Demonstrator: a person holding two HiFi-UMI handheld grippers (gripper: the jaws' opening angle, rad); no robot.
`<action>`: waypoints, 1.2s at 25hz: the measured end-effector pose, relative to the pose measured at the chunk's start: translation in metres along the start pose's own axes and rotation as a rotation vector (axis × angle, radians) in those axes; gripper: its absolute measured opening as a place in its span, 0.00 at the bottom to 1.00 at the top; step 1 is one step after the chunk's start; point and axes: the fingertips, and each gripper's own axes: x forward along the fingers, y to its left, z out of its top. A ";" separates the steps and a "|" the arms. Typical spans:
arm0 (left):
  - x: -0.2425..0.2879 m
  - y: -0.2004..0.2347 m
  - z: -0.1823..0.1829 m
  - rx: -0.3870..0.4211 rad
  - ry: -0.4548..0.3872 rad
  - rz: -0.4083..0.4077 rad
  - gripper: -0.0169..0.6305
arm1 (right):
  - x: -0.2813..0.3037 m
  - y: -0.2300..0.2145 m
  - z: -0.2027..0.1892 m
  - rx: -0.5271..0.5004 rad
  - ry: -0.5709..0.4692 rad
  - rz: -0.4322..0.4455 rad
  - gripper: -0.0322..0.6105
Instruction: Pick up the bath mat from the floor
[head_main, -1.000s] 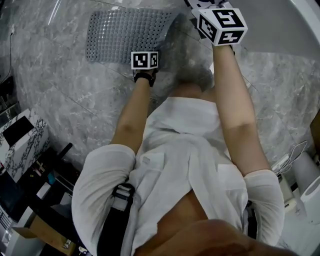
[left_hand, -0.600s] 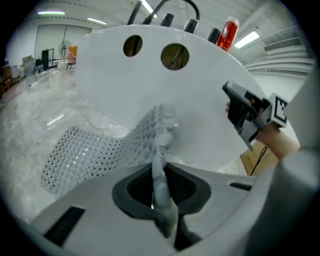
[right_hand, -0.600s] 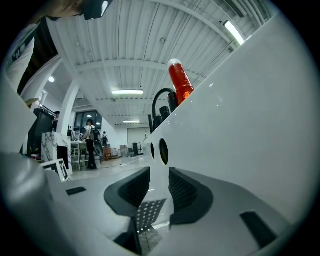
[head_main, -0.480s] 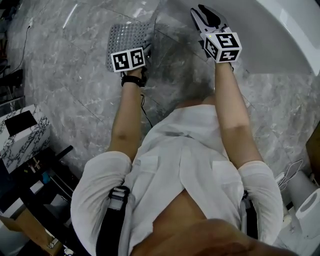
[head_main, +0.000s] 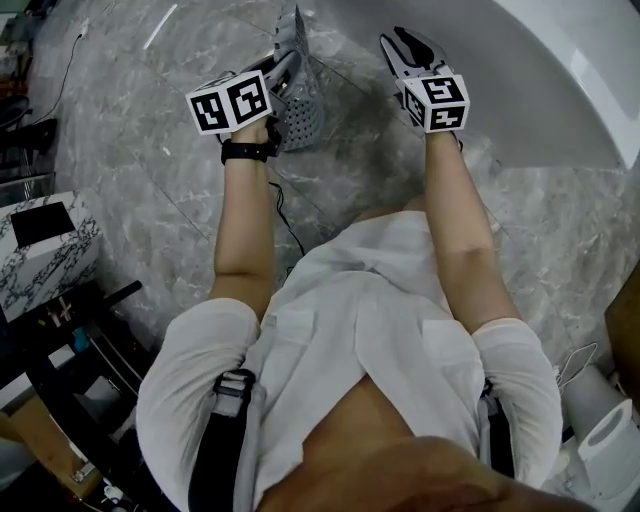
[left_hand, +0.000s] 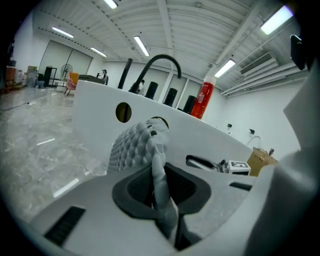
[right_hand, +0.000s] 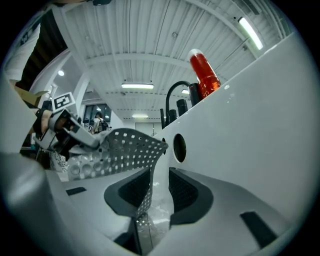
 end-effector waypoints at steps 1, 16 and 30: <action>-0.003 -0.004 0.008 0.023 -0.010 0.000 0.11 | 0.000 0.001 -0.005 0.000 0.015 0.004 0.26; -0.044 -0.043 0.131 0.289 -0.335 0.183 0.10 | -0.004 -0.004 0.003 0.040 -0.012 0.004 0.25; -0.027 -0.032 0.121 0.469 -0.599 0.286 0.09 | -0.017 -0.010 0.026 0.023 -0.060 -0.021 0.24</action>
